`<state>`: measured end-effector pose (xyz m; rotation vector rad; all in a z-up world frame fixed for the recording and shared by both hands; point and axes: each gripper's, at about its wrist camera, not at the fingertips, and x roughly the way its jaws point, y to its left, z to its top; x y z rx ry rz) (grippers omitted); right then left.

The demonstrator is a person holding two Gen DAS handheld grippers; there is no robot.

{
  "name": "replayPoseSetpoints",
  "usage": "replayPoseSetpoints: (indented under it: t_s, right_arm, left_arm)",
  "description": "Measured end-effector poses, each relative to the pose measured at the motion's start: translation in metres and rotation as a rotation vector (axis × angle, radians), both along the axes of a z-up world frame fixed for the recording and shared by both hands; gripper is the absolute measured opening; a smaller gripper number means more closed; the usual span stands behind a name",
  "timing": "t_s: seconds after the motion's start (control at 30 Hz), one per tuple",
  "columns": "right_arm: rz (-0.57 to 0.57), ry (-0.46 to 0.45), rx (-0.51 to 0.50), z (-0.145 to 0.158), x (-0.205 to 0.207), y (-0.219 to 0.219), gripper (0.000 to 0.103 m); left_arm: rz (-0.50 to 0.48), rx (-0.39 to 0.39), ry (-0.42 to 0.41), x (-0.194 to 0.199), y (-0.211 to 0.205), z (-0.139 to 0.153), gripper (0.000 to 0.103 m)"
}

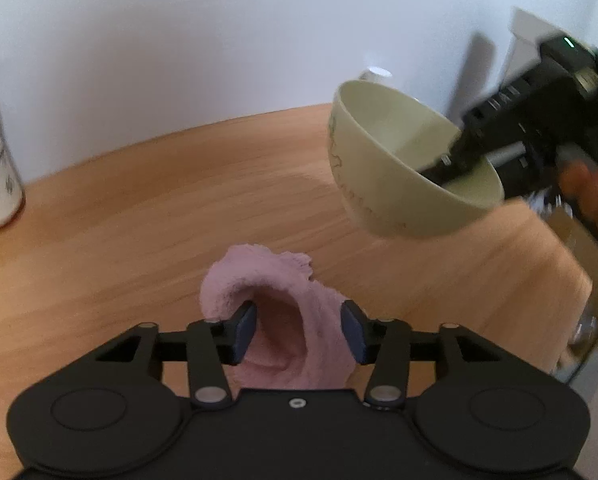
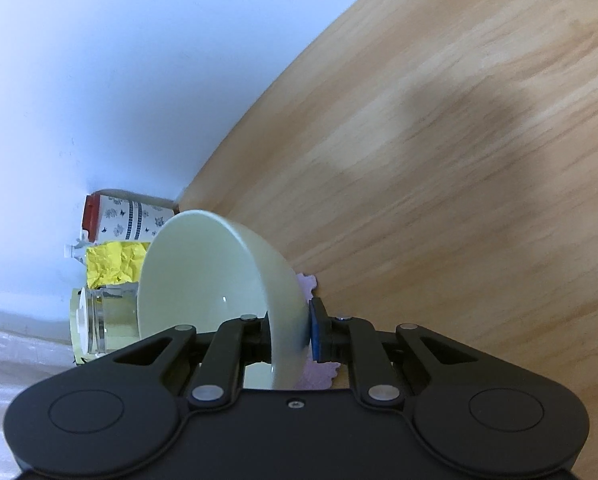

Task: Clean bowl
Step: 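Open the left tool and regrasp the pink cloth below the raised bowl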

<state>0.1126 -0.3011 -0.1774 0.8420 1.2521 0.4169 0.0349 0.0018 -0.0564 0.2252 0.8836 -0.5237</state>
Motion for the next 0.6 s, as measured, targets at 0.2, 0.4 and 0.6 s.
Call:
replayPoseSetpoints:
  t_s: [0.2,0.4,0.6]
  right_arm:
    - [-0.026,0.005,-0.005,0.002,0.006,-0.007,0.016]
    - [-0.027,0.025,-0.005,0.002,0.006,-0.002,0.016]
    - [-0.046,0.032,-0.019,0.004,0.008,-0.005,0.016]
  left_arm:
    - [-0.071,0.068,-0.067,0.005,0.003,0.014,0.084]
    - [-0.142,0.147,-0.076,0.027,-0.003,-0.008,0.090]
    - [-0.183,0.131,-0.008,0.047,-0.013,-0.032,0.081]
